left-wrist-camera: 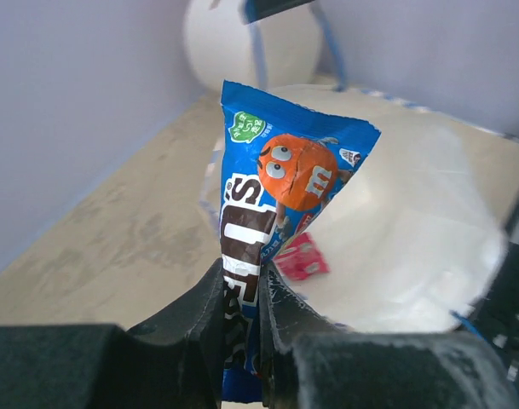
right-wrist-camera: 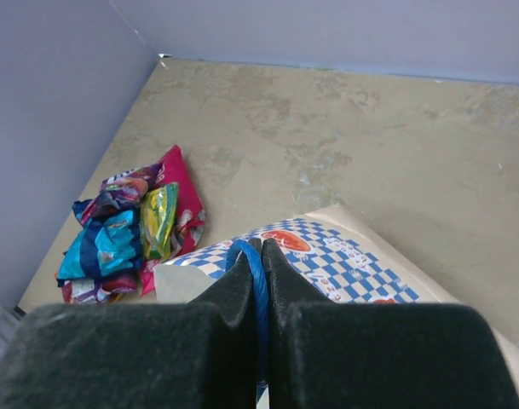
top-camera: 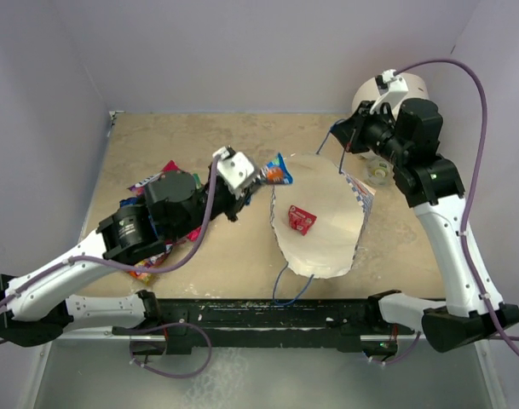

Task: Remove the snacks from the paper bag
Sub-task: Place the snack at the center of the board.

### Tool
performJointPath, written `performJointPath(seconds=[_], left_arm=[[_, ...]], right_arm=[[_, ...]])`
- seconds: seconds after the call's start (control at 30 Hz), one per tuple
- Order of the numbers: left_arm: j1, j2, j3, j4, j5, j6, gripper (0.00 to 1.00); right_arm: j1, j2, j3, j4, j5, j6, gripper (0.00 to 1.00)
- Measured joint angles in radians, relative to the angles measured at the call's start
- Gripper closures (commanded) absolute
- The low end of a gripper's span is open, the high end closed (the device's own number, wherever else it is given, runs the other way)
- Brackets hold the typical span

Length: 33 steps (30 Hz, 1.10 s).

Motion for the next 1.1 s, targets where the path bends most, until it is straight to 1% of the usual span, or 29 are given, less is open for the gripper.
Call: performJointPath(seconds=[0.17,0.27,0.37,0.47,0.6,0.63,0.7,0.77,0.83,0.97,1.03,1.1], left_arm=[[0.139,0.034,0.009,-0.01,-0.165,-0.001,1.0],[0.203,0.036,0.01,0.006,-0.255,-0.001,1.0],[0.285,0.054,0.016,0.01,-0.32,-0.013,1.0],[0.412,0.09,0.022,-0.021,-0.365,-0.092,1.0],[0.62,0.153,0.026,-0.161,-0.399,-0.28,1.0],[0.671,0.171,0.026,-0.214,-0.399,-0.334,1.0],[0.729,0.198,0.026,-0.29,-0.39,-0.405,1.0],[0.76,0.217,0.015,-0.344,-0.367,-0.453,1.0],[0.764,0.216,-0.017,-0.366,-0.336,-0.472,1.0],[0.763,0.167,-0.145,-0.357,-0.238,-0.445,1.0],[0.763,0.145,-0.195,-0.355,-0.171,-0.398,1.0],[0.763,0.145,-0.21,-0.352,-0.125,-0.334,1.0]], right_arm=[[0.0,0.057,-0.006,0.05,-0.008,-0.03,1.0],[0.0,0.101,-0.006,0.063,-0.021,-0.045,1.0],[0.0,0.134,-0.006,0.064,-0.037,-0.061,1.0],[0.0,0.144,-0.006,0.063,-0.039,-0.081,1.0],[0.0,0.128,-0.01,0.064,-0.039,-0.106,1.0],[0.0,0.117,-0.015,0.066,-0.039,-0.11,1.0],[0.0,0.098,-0.027,0.067,-0.039,-0.116,1.0],[0.0,0.082,-0.036,0.068,-0.04,-0.121,1.0],[0.0,0.071,-0.044,0.074,-0.043,-0.122,1.0],[0.0,0.047,-0.087,0.102,-0.065,-0.121,1.0],[0.001,0.038,-0.105,0.105,-0.066,-0.122,1.0],[0.002,0.029,-0.116,0.103,-0.065,-0.125,1.0]])
